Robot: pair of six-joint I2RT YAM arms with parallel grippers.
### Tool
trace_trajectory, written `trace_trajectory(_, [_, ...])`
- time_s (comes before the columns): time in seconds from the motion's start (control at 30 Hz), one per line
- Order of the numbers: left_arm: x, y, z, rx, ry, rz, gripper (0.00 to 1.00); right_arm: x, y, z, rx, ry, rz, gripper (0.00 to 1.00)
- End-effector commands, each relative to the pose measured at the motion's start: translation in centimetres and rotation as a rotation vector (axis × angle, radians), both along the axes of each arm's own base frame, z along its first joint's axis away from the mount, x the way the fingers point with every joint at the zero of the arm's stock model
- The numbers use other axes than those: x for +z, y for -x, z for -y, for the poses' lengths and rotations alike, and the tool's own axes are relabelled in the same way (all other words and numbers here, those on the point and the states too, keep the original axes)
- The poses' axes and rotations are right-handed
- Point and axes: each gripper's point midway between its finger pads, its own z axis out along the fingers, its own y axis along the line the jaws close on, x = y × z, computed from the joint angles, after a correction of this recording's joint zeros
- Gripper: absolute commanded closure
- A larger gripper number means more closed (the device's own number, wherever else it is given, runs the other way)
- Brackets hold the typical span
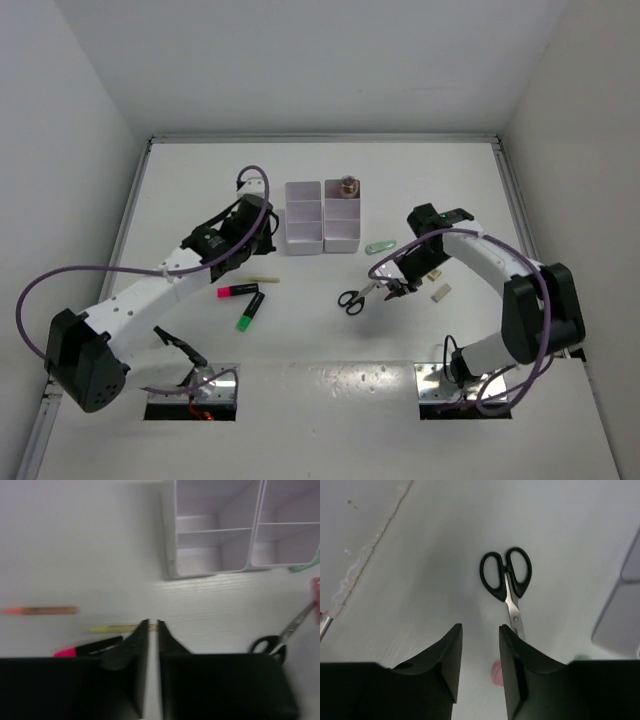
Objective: Sort the stationery into containers
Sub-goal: Pick up the stapler from the center of the board.
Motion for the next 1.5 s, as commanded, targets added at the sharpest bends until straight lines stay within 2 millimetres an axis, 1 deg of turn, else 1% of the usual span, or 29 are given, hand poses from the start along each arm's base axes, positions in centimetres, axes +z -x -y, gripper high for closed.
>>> trace_trajectory(0.0, [3.6,-0.7,-3.4,0.08,-0.098,0.127,0.86,1.6,0.4,-3.2,0.268,-0.178,0.113,0.63])
trace_trajectory(0.03, [3.6,-0.9,-3.8,0.088,-0.106,0.127,0.44,1.5,0.5,-3.5,0.282,-0.178,0.109,0.63])
trace_trajectory(0.07, [3.7,-1.0,-4.5,0.102,-0.116,0.139,0.3,1.5,0.3,-4.3,0.313,-0.189,0.147,0.63])
trace_trajectory(0.1, [3.4,-0.7,-4.7,0.102,-0.118,0.137,0.22,1.3,0.4,-4.7,0.33,-0.194,0.159,0.64])
trace_trajectory(0.13, [3.3,-0.8,-4.8,0.1,-0.132,0.145,0.18,1.1,0.2,-5.0,0.349,-0.185,0.185,0.66])
trace_trajectory(0.17, [3.5,-0.7,-5.0,0.094,-0.135,0.157,0.18,0.6,-0.3,-5.4,0.371,-0.171,0.216,0.73])
trace_trajectory(0.2, [3.6,-0.8,-5.2,0.106,-0.134,0.173,0.18,0.2,0.4,-5.8,0.393,-0.156,0.207,0.76])
trace_trajectory(0.27, [3.7,-0.8,-5.8,0.119,-0.142,0.184,0.18,-0.7,0.5,-6.3,0.419,-0.13,0.194,0.84])
trace_trajectory(0.33, [4.6,-0.6,-5.9,0.122,-0.125,0.208,0.18,-1.8,0.8,-6.8,0.45,-0.093,0.171,0.88])
trace_trajectory(0.37, [5.0,-0.6,-5.9,0.124,-0.114,0.222,0.18,-2.2,0.4,-7.1,0.455,-0.083,0.192,0.88])
trace_trajectory(0.4, [4.6,-0.6,-6.2,0.132,-0.121,0.213,0.18,-2.3,0.1,-7.5,0.455,-0.078,0.209,0.88])
trace_trajectory(0.43, [5.1,-0.6,-6.1,0.127,-0.103,0.229,0.18,-2.6,0.3,-8.0,0.455,-0.067,0.203,0.88])
trace_trajectory(0.47, [5.1,-0.4,-6.2,0.128,-0.1,0.233,0.18,-2.7,-0.4,-8.6,0.455,-0.067,0.241,0.88])
trace_trajectory(0.5, [5.1,-0.4,-6.2,0.128,-0.1,0.233,0.18,-3.1,-0.4,-8.9,0.454,-0.057,0.238,0.86])
trace_trajectory(0.53, [5.5,-0.4,-6.2,0.125,-0.097,0.248,0.18,-3.4,0.0,-9.3,0.457,-0.052,0.221,0.85])
trace_trajectory(0.57, [5.1,-0.3,-6.1,0.114,-0.095,0.238,0.18,-4.0,0.0,-9.1,0.458,-0.032,0.21,0.85])
trace_trajectory(0.63, [5.1,-0.3,-6.1,0.114,-0.095,0.238,0.18,-3.8,-0.5,-9.5,0.461,-0.014,0.225,0.83])
trace_trajectory(0.67, [4.6,-0.1,-6.0,0.099,-0.103,0.228,0.18,-4.3,-0.4,-9.4,0.472,0.01,0.224,0.83])
trace_trajectory(0.73, [4.9,-0.1,-6.1,0.1,-0.097,0.235,0.18,-4.6,-1.0,-9.1,0.472,0.039,0.25,0.82])
trace_trajectory(0.83, [5.0,-0.1,-5.6,0.083,-0.081,0.237,0.18,-5.1,-1.4,-8.6,0.465,0.073,0.263,0.82])
trace_trajectory(0.87, [5.0,-0.1,-5.5,0.076,-0.076,0.235,0.18,-5.4,-1.1,-8.7,0.475,0.075,0.255,0.82])
trace_trajectory(1.0, [5.2,0.0,-5.4,0.064,-0.074,0.241,0.18,-5.7,-1.3,-8.6,0.469,0.09,0.253,0.82])
trace_trajectory(1.13, [5.2,0.1,-5.2,0.057,-0.069,0.238,0.18,-6.2,-2.9,-9.0,0.423,0.108,0.301,0.82])
trace_trajectory(1.23, [5.3,0.0,-5.0,0.05,-0.059,0.244,0.18,-6.0,-3.8,-9.7,0.385,0.094,0.325,0.82])
trace_trajectory(1.27, [5.3,0.0,-5.0,0.05,-0.059,0.244,0.18,-6.0,-3.8,-9.7,0.376,0.097,0.318,0.82])
trace_trajectory(1.33, [5.3,0.1,-4.9,0.042,-0.054,0.241,0.18,-6.1,-4.6,-10.1,0.373,0.099,0.334,0.82])
trace_trajectory(1.37, [4.9,0.1,-4.9,0.042,-0.059,0.234,0.18,-6.1,-4.4,-10.0,0.375,0.104,0.324,0.82])
trace_trajectory(1.43, [4.9,0.1,-4.9,0.042,-0.059,0.234,0.18,-5.9,-4.4,-10.2,0.378,0.102,0.303,0.82])
trace_trajectory(1.47, [4.9,0.1,-4.9,0.042,-0.059,0.234,0.18,-6.3,-3.9,-10.1,0.382,0.101,0.274,0.82])
